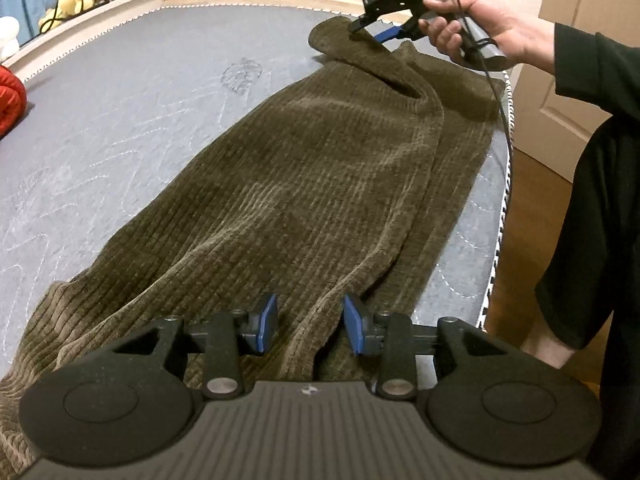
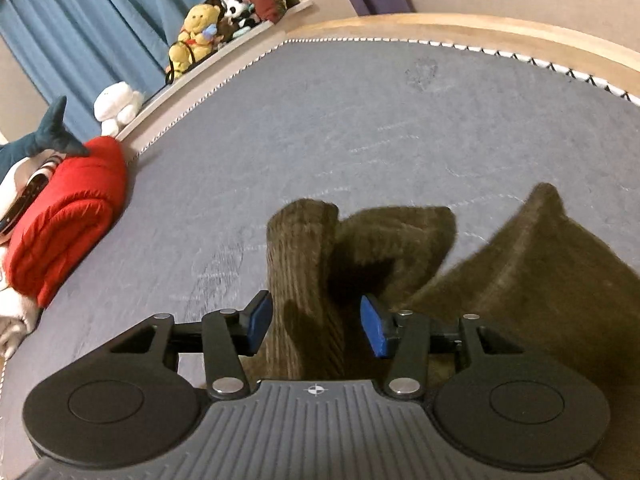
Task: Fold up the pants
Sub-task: 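Grasp the leg fabric with the right gripper beside the left gripper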
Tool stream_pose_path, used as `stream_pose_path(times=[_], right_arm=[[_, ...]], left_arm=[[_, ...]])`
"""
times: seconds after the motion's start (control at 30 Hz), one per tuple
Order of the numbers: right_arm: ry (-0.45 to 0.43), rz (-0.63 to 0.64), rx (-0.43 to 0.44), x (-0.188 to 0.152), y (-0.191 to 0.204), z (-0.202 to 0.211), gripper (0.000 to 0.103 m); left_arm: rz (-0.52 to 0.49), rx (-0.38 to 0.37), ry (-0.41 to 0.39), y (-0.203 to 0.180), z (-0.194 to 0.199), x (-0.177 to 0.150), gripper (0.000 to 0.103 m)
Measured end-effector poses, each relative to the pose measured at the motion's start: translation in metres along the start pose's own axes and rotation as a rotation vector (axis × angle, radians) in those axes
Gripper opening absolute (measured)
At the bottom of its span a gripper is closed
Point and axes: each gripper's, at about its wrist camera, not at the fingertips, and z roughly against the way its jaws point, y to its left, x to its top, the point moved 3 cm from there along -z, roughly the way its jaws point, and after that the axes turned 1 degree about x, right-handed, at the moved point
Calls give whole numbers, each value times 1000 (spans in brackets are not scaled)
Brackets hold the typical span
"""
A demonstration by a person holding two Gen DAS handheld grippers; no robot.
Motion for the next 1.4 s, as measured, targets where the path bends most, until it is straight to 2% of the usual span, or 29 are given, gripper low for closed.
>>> stream_pose_path(times=[0.03,0.07,0.13,0.27,0.4,0.43,0.47,0.53,0.63,0.7,0.73,0.8,0.9,1.0,1.03,1.07,1.13,1.17,1.2,1.23,1.3,1.37,1.4], right_arm=[[2,-4,-12,1,3,-4,46],[-9,-13,-13,3,6,-5,28],[-42,-21,-18,8,10,-4,12],[-147,-17,-13,21,16,25,8],[-307,-19,-26,35,1,92,7],[-339,-31,-29,38,-9,111,7],[-363,-41,-33,39,-19,126,7],[-388,-75,-56,34,-44,156,7],[-330,-136,-152,11,-82,180,7],[-202,-184,-283,-12,-110,180,7],[-146,-240,-313,-23,-125,180,7],[-53,-343,-324,-41,-152,177,7],[3,-333,-299,-44,-166,164,8],[18,-306,-309,-37,-168,147,18],[15,-302,-316,-37,-168,142,27],[13,-299,-321,-38,-168,138,30],[15,-292,-345,-40,-169,133,27],[7,-283,-373,-40,-169,134,11],[0,-280,-408,-38,-168,134,11],[-2,-292,-431,-39,-169,137,11],[-1,-319,-472,-43,-171,143,13],[-59,-313,-540,-42,-167,152,30],[-101,-289,-599,-39,-164,158,32]], left_arm=[[-2,0,2,0,-1,1,41],[-3,-4,4,0,-2,1,41],[-13,-18,14,-2,-5,2,41],[-62,-27,52,-11,-20,2,41],[-101,2,91,-17,-36,2,40],[-102,9,93,-18,-37,3,33],[-105,21,94,-18,-37,6,19],[-112,41,89,-20,-34,10,10],[-142,24,85,-26,-24,13,8],[-178,11,85,-32,-18,10,8],[-199,-2,87,-35,-14,8,8],[-232,-21,95,-41,-10,3,8],[-273,-36,97,-44,-3,-3,8],[-254,-59,82,-38,6,-2,8],[-253,-71,74,-36,11,-2,8],[-252,-83,70,-33,16,-3,8],[-248,-114,76,-33,17,-5,8],[-246,-120,93,-35,12,-7,8],[-253,-119,115,-38,6,-10,9],[-270,-113,137,-42,0,-14,11],[-280,-113,128,-44,0,-13,20],[-200,-162,60,-34,15,0,32],[-154,-183,19,-25,23,6,35]])
